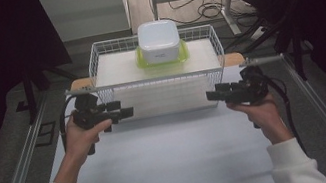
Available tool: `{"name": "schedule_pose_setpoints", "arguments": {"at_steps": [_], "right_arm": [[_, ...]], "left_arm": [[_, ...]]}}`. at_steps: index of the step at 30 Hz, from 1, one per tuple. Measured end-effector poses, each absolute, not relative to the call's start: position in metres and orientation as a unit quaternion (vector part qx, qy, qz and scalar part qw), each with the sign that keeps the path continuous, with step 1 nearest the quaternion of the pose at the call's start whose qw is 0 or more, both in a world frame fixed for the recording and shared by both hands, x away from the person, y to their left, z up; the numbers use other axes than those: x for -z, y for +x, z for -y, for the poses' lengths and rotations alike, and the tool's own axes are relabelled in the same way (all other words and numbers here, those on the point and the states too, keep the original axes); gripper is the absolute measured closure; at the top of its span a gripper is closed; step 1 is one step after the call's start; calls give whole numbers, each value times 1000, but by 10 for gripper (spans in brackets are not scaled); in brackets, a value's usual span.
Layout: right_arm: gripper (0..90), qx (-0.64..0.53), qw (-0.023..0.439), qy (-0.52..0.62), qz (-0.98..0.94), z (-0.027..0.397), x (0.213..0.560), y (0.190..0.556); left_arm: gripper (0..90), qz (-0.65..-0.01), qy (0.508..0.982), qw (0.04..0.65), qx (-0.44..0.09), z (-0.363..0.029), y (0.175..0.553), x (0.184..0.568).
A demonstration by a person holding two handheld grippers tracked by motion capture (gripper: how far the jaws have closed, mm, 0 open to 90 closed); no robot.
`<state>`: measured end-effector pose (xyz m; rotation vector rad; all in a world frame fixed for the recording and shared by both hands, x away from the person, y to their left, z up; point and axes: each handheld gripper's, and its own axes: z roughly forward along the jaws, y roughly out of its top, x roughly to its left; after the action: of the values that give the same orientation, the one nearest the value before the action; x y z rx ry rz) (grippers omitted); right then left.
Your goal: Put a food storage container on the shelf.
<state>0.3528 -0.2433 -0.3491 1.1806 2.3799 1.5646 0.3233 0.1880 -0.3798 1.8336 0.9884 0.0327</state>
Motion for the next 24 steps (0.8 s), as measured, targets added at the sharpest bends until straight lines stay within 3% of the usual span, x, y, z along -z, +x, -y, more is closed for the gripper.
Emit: {"name": "schedule_pose_setpoints", "arguments": {"at_steps": [14,24], "right_arm": [[376,-421,-2,392,-818,249,437,316],[358,-424,-2,404,-811,257,454,316]], "left_arm": [[298,-431,774,463,-14,-192,286,457],[297,-444,778,443,-16,-199,280,479]]}}
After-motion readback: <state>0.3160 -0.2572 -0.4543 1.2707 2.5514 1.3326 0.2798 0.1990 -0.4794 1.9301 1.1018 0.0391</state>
